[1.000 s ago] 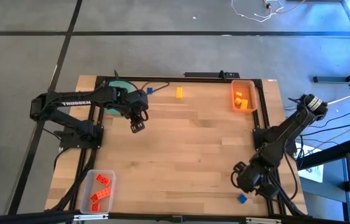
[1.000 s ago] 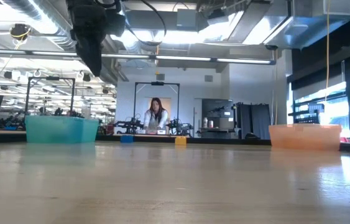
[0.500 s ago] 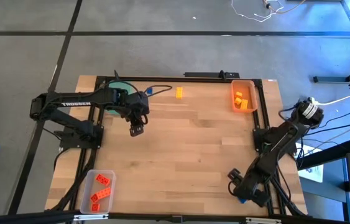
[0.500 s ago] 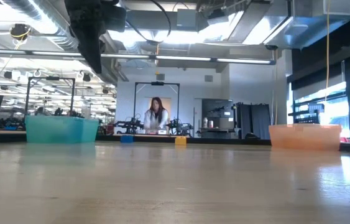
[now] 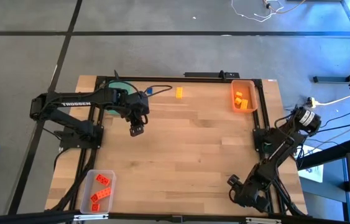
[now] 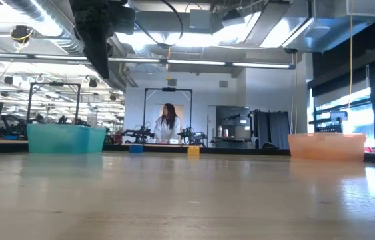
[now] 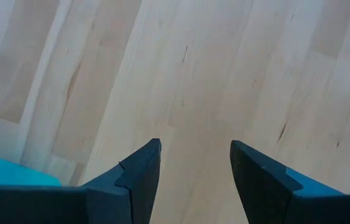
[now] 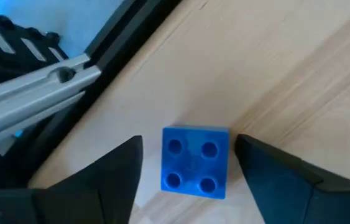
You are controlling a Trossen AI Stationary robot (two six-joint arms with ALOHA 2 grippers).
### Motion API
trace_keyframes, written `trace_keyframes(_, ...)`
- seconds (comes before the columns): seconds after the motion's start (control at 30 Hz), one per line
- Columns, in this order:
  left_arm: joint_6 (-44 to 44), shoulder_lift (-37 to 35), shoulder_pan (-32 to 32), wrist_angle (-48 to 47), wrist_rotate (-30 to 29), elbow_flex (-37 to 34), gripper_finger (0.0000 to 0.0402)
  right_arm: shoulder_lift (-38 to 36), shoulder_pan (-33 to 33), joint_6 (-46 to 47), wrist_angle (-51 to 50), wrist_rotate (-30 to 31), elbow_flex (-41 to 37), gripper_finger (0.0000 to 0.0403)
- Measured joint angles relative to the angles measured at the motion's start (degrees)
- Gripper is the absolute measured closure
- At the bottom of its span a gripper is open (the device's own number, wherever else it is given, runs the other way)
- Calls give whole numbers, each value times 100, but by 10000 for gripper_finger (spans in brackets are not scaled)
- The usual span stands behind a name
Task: Sort & place blocks by color
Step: Put the blue game piece into the blue bin
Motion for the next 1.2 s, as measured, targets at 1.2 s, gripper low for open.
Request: trace_keyframes(1.2,752,0,-4,13,76,0,217,373,-1222,1931,-1635,1079,779,265)
